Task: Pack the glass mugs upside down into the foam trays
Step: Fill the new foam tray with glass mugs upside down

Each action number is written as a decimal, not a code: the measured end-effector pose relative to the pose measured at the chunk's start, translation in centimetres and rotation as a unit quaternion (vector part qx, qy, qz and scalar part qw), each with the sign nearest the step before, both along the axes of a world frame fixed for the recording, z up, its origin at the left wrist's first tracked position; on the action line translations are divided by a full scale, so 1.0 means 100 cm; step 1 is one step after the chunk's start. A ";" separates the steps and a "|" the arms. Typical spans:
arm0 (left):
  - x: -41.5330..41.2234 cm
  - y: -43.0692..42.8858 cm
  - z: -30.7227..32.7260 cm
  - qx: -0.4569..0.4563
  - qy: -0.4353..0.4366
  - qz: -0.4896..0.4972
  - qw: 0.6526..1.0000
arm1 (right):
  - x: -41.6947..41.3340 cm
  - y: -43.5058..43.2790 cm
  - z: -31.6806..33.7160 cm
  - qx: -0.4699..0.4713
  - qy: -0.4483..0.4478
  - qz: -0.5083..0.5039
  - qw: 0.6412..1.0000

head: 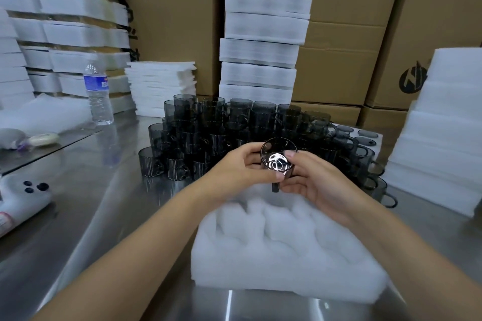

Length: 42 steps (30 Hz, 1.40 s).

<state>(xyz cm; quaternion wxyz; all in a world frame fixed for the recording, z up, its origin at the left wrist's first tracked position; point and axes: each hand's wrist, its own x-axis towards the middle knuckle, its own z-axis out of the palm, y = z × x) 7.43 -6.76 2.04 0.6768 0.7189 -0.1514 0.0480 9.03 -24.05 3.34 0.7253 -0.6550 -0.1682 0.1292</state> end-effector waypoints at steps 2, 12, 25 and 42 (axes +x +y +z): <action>0.002 0.001 -0.001 -0.008 0.010 -0.009 1.000 | 0.000 0.000 0.000 0.002 -0.003 0.004 1.000; 0.007 0.006 -0.002 0.001 0.020 0.008 1.000 | 0.003 -0.001 -0.003 0.023 -0.007 -0.014 1.000; 0.002 0.002 0.001 0.025 0.018 0.023 0.999 | -0.001 -0.002 0.000 0.034 0.014 -0.012 0.999; 0.001 0.003 0.002 0.034 0.026 0.011 0.999 | 0.000 -0.001 0.001 0.044 0.024 -0.013 0.999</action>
